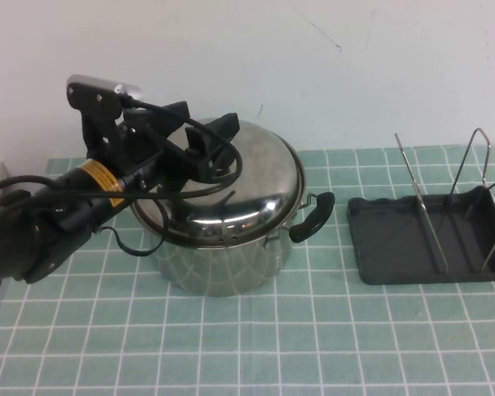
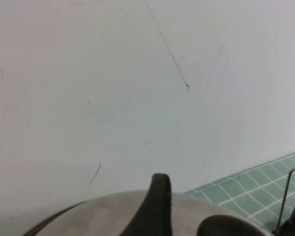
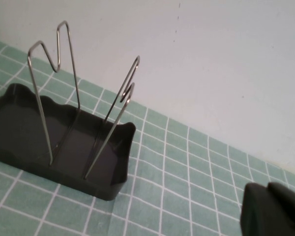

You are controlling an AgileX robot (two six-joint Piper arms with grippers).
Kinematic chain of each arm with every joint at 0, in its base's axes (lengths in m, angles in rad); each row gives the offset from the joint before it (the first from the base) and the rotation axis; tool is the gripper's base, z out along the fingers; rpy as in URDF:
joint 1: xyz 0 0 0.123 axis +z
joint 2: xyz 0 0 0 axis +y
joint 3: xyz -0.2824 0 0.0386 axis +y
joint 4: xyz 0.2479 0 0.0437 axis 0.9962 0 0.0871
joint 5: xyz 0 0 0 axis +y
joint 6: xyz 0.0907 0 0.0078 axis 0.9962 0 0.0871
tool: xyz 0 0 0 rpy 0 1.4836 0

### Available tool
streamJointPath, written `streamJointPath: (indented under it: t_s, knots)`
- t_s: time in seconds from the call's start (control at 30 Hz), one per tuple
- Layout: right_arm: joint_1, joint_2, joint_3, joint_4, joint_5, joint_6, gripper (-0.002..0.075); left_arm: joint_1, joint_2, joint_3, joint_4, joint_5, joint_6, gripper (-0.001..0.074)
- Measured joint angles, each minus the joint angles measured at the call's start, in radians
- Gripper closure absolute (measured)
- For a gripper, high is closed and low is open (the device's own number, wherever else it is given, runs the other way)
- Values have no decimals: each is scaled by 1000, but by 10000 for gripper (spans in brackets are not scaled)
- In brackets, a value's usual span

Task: Put pot lid on rack
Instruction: Open the pot

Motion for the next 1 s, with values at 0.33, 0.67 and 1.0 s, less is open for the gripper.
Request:
streamJointPath:
  t_s: [0.33,0.67,1.0]
  knots:
    - [0,0,0,2,-1,0,729,0,77,0,32,14,6,61]
    - [0,0,0,3,-2,0,729,0,109,-8,29,-67,42,401]
    - [0,0,0,9,-17,0,729,0,112,-8,27,-156,53,401]
